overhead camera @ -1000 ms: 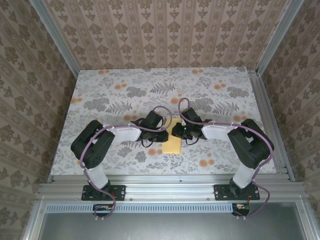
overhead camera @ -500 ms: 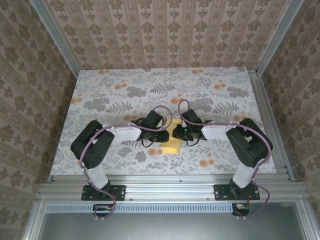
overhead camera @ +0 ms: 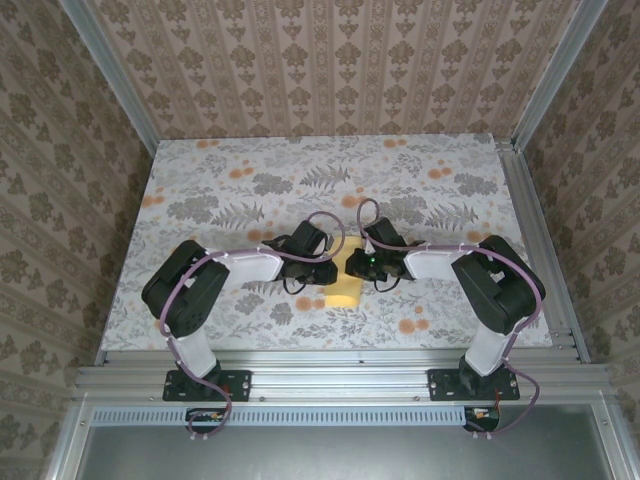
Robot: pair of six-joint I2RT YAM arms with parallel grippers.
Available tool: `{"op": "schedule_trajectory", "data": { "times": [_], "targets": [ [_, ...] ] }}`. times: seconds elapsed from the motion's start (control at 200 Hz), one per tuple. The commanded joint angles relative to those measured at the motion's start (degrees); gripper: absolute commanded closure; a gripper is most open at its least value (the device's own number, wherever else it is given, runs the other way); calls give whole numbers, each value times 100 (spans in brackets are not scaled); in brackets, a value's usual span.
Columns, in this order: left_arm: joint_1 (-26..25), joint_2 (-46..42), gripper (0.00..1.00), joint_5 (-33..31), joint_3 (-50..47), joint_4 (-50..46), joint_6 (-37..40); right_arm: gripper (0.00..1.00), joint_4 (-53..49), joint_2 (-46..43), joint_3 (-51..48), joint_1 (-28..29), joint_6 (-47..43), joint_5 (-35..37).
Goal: Fold a paper plane with a square sheet of paper (pick it up from the middle)
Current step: Fold the square sheet of paper in half at the center of the table.
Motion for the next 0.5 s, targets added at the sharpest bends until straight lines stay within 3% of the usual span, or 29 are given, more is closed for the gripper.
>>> {"op": "schedule_trajectory", "data": {
  "times": [0.0,0.495],
  "targets": [
    [-94,324,80,-173,-38,-780,249,81,136,113,-212,-98,-51,-69],
    [-233,811,81,-818,253,-1383,631,83,948,-39,-836,-682,55,-454]
  ]
}}
